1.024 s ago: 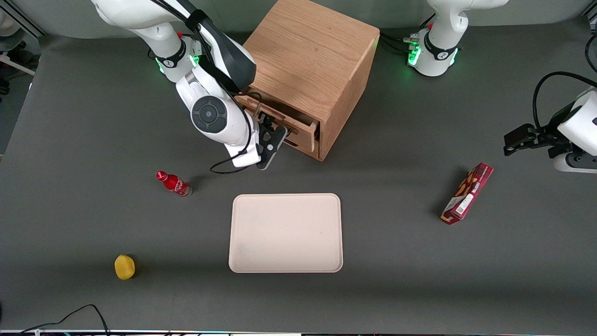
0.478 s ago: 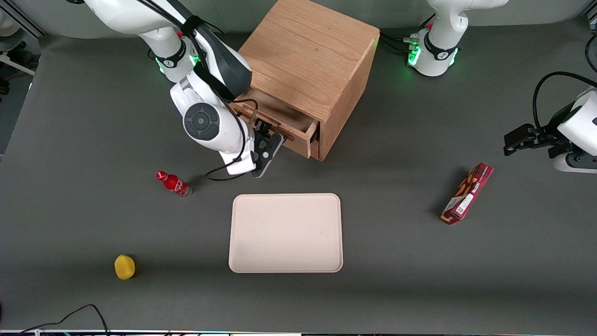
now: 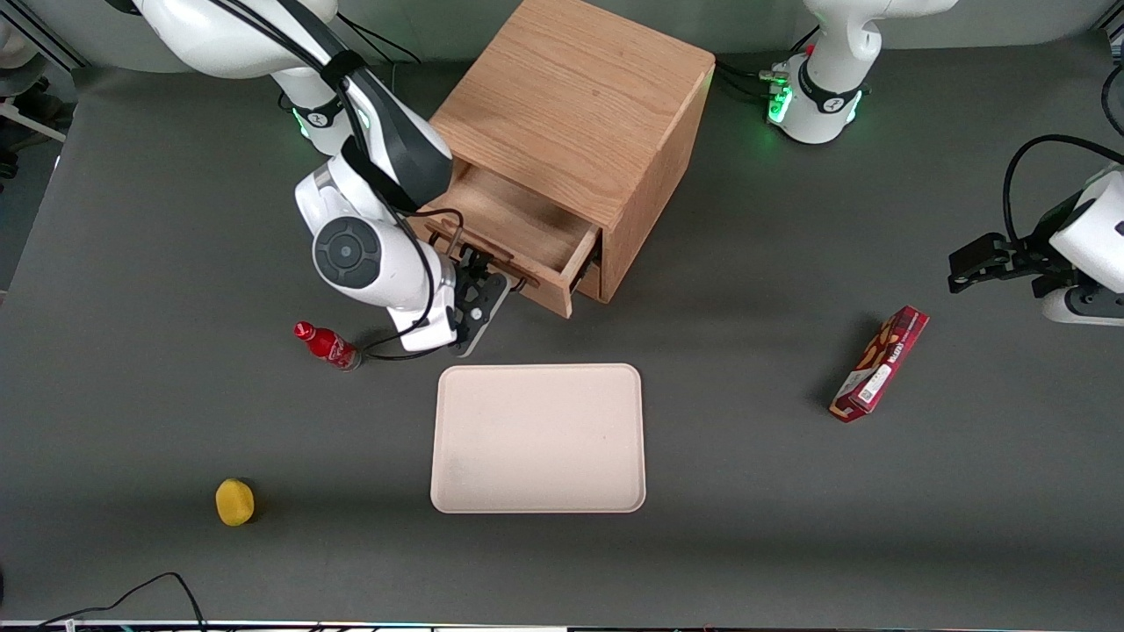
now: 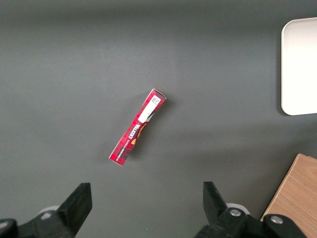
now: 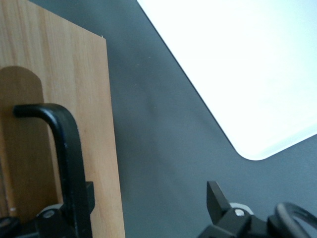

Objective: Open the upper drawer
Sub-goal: 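Pull the upper drawer outward by its handle with the right gripper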

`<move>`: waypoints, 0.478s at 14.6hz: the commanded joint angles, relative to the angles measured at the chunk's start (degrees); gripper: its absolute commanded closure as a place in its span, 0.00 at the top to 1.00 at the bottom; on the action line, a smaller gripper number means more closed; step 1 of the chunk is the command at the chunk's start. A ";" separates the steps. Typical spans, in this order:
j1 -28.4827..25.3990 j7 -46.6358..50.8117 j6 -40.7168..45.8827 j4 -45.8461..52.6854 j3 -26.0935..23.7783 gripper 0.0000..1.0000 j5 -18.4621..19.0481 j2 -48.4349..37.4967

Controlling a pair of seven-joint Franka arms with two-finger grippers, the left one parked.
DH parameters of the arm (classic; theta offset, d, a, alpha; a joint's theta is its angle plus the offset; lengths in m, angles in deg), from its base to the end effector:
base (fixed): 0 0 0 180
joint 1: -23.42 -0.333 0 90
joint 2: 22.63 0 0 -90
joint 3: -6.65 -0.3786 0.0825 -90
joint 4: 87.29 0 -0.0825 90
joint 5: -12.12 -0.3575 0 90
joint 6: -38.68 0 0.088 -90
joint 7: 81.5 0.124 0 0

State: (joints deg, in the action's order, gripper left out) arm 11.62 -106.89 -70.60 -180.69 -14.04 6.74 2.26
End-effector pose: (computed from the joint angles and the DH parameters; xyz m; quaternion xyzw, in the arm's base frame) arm 0.5648 0.3290 0.4255 -0.8807 -0.4540 0.0726 0.1141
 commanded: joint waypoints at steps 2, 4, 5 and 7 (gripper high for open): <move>0.82 -2.99 0.38 3.92 0.91 1.00 1.17 3.14; 0.91 -3.34 0.73 5.15 1.18 1.00 1.25 4.11; 0.91 -3.43 0.73 5.51 1.18 1.00 1.69 4.38; 0.91 -3.78 0.82 6.21 1.27 1.00 2.39 4.82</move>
State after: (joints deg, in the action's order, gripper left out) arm 12.82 -109.57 -70.22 -177.00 -13.08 7.09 4.92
